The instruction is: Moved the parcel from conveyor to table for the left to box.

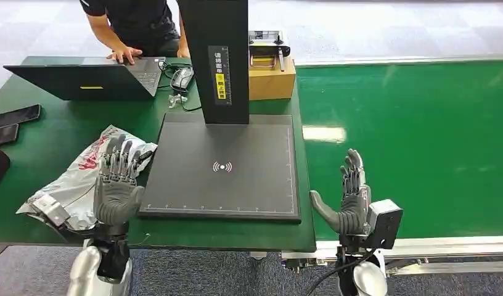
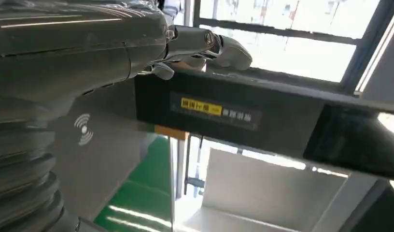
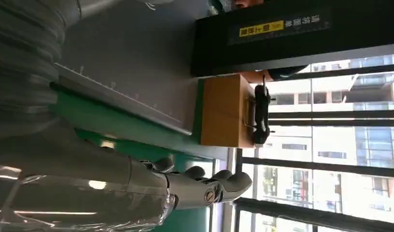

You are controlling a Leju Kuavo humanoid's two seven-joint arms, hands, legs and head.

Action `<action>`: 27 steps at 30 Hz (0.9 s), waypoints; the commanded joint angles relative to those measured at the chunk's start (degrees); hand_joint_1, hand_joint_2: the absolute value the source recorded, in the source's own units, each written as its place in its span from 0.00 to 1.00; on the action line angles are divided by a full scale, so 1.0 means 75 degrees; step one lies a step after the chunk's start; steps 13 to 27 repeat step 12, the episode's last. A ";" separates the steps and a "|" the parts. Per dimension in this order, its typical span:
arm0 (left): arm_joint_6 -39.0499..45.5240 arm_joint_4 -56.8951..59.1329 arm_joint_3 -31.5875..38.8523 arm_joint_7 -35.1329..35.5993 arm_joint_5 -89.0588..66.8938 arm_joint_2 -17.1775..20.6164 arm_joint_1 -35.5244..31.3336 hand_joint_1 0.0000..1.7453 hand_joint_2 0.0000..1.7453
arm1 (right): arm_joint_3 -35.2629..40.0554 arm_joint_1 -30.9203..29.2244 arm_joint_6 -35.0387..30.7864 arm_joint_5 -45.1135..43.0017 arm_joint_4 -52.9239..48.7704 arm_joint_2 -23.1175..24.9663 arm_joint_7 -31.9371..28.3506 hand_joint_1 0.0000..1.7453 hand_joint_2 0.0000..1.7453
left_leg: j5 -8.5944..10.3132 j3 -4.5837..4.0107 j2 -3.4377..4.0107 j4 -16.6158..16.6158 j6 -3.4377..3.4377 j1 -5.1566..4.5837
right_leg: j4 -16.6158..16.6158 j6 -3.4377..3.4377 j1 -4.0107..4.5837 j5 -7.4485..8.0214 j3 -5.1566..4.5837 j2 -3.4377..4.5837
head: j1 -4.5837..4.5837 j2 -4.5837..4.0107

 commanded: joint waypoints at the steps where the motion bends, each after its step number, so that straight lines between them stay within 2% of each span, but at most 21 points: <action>1: -0.0128 0.0447 -0.0981 0.0281 -0.0089 -0.0085 -0.0041 0.00 1.00 | 0.0382 -0.0677 0.0191 0.0133 0.0660 -0.0315 -0.0018 0.00 1.00 | 0.0013 0.0022 -0.0006 -0.0025 -0.0025 0.0003 | -0.0026 0.0028 -0.0004 0.0014 0.0023 0.0007 | 0.0000 0.0000; 6: -0.0095 0.0512 -0.1075 0.0299 -0.0093 -0.0073 0.0002 0.00 1.00 | 0.0593 -0.0896 0.0337 0.0217 0.0713 -0.0359 0.0130 0.00 1.00 | 0.0003 0.0007 0.0004 -0.0006 -0.0010 0.0000 | -0.0006 0.0010 -0.0002 0.0005 0.0004 0.0009 | -0.0003 0.0000; 11: -0.0239 0.0227 -0.1084 0.0632 -0.0003 -0.0014 0.0097 0.00 1.00 | 0.0651 -0.0886 0.0780 -0.0550 0.1143 0.0158 0.0622 0.00 1.00 | 0.0005 0.0018 0.0004 -0.0014 -0.0020 0.0003 | -0.0012 0.0016 -0.0001 0.0006 0.0013 0.0013 | -0.0003 0.0000; 27: -0.0252 0.0199 -0.1075 0.0652 0.0012 -0.0005 0.0103 0.00 1.00 | 0.0690 -0.0861 0.0746 -0.0509 0.1212 0.0185 0.0604 0.00 1.00 | 0.0002 0.0015 0.0007 -0.0011 -0.0016 0.0004 | -0.0011 0.0012 0.0001 0.0005 0.0011 0.0014 | -0.0003 0.0000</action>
